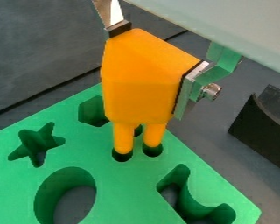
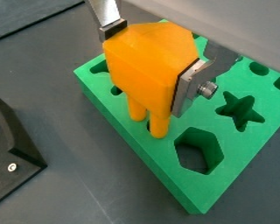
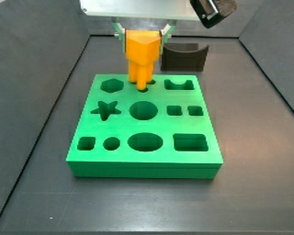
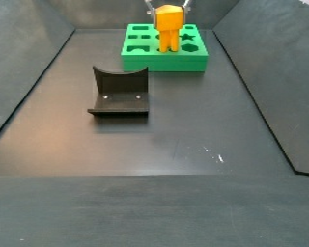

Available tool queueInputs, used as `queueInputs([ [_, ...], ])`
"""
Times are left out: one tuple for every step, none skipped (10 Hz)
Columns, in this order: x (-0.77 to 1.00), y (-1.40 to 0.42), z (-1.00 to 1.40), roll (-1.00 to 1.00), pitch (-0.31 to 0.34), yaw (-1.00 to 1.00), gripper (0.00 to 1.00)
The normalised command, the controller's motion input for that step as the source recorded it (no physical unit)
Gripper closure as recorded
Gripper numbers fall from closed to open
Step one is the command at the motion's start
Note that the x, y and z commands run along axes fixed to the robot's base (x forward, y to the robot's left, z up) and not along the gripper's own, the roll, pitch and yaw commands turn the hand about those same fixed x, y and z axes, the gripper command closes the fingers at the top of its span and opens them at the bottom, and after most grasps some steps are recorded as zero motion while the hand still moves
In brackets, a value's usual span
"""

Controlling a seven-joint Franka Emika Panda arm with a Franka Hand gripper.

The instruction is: Insert the 3 prong object.

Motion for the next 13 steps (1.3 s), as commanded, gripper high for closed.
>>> queueInputs([
  [0.28,-0.11,-0.18,0.00,0.011,-0.27,1.00],
  [0.37,-0.16,-0.27,0.00,0.000,-0.36,1.00],
  [0.31,-0.15,-0.28,0.00,0.000,-0.29,1.00],
  [0.03,-0.05,-0.32,0.01,0.000,-0.04,1.00],
  [-0.05,0.00,-0.39,0.00,-0.010,0.00,1.00],
  [-0.11,0.00,-0.43,0.00,-0.047,-0.01,1.00],
  [-0.18,0.00,-0.42,0.07,-0.069,0.00,1.00],
  [-0.13,-0.05,-0.48,0.10,-0.041,0.00,1.00],
  [-0.16,-0.02,-0.35,0.11,-0.083,0.00,1.00],
  [-0.16,-0.04,-0.36,0.00,-0.130,0.00,1.00],
  [-0.08,-0.02,-0.45,-0.04,-0.213,0.00,1.00],
  [0.00,0.00,-0.41,-0.16,-0.046,0.00,1.00],
  [0.00,0.00,-0.27,-0.10,-0.014,0.00,1.00],
])
